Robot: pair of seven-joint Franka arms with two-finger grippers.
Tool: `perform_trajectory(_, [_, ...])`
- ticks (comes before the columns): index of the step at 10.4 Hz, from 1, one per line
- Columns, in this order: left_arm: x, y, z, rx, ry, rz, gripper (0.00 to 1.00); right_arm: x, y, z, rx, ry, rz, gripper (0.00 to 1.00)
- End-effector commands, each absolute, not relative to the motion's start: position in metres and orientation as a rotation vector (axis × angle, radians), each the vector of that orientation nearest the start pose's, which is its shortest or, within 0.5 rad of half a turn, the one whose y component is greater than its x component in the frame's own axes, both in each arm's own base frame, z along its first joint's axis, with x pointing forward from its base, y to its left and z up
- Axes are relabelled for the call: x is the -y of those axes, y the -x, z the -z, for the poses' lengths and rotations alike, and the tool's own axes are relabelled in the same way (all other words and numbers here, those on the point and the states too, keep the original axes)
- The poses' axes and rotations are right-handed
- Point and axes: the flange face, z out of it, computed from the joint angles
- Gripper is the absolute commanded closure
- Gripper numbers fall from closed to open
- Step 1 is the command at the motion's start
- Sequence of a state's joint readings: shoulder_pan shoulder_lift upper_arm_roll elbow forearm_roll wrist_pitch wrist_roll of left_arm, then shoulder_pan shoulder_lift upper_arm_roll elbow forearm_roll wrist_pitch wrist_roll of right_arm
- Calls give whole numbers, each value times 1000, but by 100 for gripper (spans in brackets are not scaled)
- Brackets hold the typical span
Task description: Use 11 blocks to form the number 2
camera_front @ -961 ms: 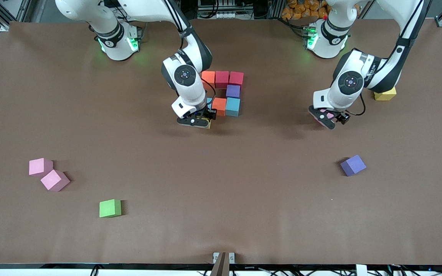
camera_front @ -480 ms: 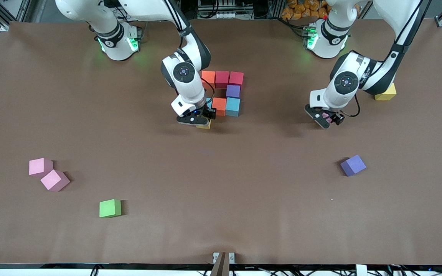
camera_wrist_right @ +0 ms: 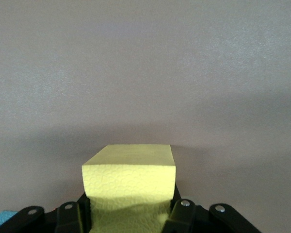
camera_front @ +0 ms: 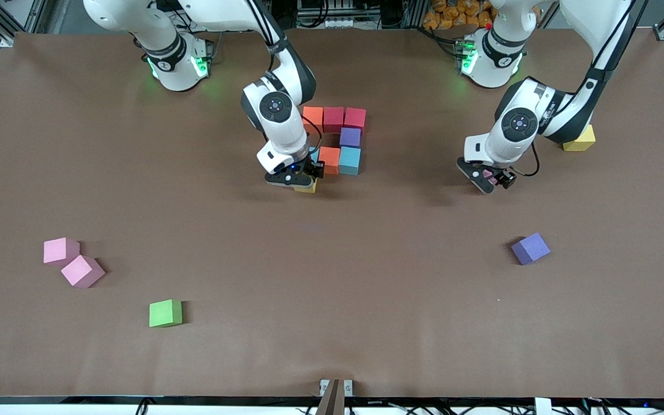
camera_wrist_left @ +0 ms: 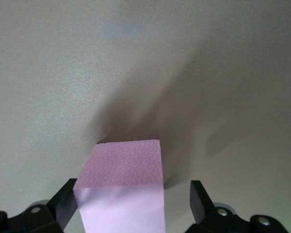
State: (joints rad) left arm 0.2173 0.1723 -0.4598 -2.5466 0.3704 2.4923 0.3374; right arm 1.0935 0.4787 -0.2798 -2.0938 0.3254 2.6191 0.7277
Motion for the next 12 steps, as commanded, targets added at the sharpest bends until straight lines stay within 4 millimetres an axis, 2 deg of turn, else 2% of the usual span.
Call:
perform_trajectory(1, [110,-415,-198,-1340,2698,-280,6,-421,-396,-206,-254,3052,30,66])
perform_trajectory(2, [106,-415,-198,-1327,2702,-280,6,-422,-395,-205,-250,3049,38,66])
perform_trajectory(3, [92,-419,-197,-1287,2720,-289,5,-422,-395,-203,-252,3049,42,63])
perform_trajectory(4, [88,-419,-197,-1278,2723,-291,5,-422,-395,-203,-266,3048,42,36])
perform_trajectory(5, [85,-420,-197,-1268,2728,-292,4,-422,-396,-204,-270,3047,41,1])
perform_trajectory(9, [83,-420,-196,-1259,2732,-293,6,-423,-399,-207,-314,3038,39,0])
perform_trajectory(10, [84,-420,-197,-1261,2730,-291,13,-421,-402,-211,-320,3034,39,0])
perform_trajectory(12, [84,-421,-199,-1248,2736,-285,21,-415,-413,-226,-335,3008,57,0])
